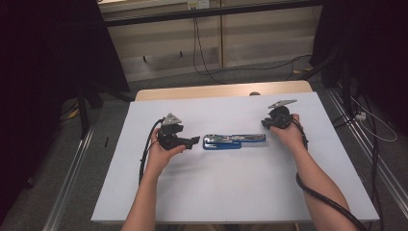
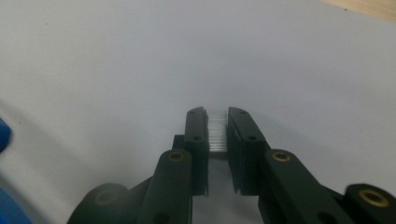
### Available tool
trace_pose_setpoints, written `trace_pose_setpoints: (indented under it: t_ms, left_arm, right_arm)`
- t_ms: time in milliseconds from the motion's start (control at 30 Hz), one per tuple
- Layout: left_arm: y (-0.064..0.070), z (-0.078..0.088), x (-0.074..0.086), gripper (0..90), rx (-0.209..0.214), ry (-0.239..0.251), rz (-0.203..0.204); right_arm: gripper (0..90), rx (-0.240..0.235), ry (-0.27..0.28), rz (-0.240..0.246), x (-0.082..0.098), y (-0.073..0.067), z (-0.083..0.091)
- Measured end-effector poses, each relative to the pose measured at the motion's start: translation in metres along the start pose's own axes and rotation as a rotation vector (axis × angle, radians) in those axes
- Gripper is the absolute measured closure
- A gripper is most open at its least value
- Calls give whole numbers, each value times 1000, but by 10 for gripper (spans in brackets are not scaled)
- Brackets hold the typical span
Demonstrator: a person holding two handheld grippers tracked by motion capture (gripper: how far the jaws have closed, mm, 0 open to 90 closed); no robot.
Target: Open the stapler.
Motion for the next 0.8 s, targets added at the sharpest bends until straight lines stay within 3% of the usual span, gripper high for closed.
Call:
trace_pose_setpoints:
  t_ms: [233,367,800]
  left_arm:
    - [1,3,0,129,6,13,12]
    - [0,5,2,129,-1,9,10]
    - [1,8,4,126,-2,7,16]
  right_arm:
    - [776,16,16,5,5,1,3]
    - [752,6,20,-47,6,2,3]
    - [798,21,47,-15,8,1,4]
Point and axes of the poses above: each handheld gripper's, and its own axes: z roughly backward along the jaws, x roughly out of its underside, y roughly to its right, the point moved 6 cm from there along -z, roughly forward along the jaws, and after that the axes turned 10 degrees about x, right-handed, at the moved point
